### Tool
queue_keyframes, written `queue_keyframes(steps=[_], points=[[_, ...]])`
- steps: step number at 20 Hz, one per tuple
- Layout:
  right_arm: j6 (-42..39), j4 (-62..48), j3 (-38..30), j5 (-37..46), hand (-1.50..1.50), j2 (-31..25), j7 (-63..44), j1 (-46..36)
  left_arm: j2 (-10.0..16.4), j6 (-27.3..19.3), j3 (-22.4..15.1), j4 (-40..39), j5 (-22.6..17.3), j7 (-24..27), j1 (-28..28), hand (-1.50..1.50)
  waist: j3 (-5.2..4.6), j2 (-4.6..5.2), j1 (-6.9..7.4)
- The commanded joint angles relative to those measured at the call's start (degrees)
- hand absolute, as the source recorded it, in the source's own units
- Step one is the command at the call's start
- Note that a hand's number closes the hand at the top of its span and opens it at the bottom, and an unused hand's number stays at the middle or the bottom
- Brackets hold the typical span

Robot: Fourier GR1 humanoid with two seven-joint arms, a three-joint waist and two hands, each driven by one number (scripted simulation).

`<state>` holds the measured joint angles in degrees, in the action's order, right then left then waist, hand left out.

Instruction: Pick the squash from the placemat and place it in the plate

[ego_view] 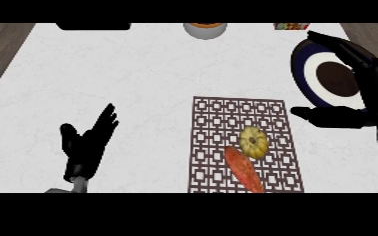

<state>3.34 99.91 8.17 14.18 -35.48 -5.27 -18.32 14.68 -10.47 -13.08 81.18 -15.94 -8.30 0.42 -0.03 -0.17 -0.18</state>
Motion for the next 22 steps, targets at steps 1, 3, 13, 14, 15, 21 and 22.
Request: queue_keyframes(steps=[1, 3, 13, 14, 15, 21, 22], points=[[-7.03, 2.66, 4.31, 4.44, -1.50, -5.46, -5.41, 1.17, -0.17, -0.07, 0.95, -2.19, -0.20, -2.18, -2.66, 0.00, -0.08, 0.08, -0.49], [-13.39, 4.55, 8.29, 5.56, -1.50, -8.09, -13.04, -1.84, -1.46, -1.45, -1.22, -0.11, 1.16, -1.80, -0.20, 0.00, -0.19, -0.16, 0.23], [-28.29, 13.01, 19.60, 9.27, -1.50, -3.04, -38.19, -8.13, -2.99, -0.14, -1.00, -2.13, 2.16, 0.44, -0.19, 0.00, -0.09, 0.09, 0.63], [-27.43, 12.48, 20.43, 11.26, -1.50, -0.52, -38.59, -7.24, -1.28, 1.44, 1.19, -1.78, 0.47, -1.22, -0.49, 0.00, -0.03, 0.12, 0.57], [-28.17, 13.94, 18.89, 11.56, -1.50, -1.62, -36.68, -4.09, -2.60, 1.21, 1.66, -5.89, 1.65, 0.54, -2.76, 0.00, -0.01, 0.15, 0.05], [-27.58, 7.89, 25.51, 23.20, -1.50, 8.23, -40.71, -6.00, -1.89, 1.49, 1.28, 0.61, 2.81, -1.62, 1.16, 0.00, 0.02, 0.13, 0.54], [-26.91, 9.34, 24.95, 24.23, -1.50, 6.26, -39.06, -1.48, -2.38, 0.65, 1.41, 2.06, 3.09, -2.20, 1.40, 0.00, 0.04, 0.10, 0.30]])
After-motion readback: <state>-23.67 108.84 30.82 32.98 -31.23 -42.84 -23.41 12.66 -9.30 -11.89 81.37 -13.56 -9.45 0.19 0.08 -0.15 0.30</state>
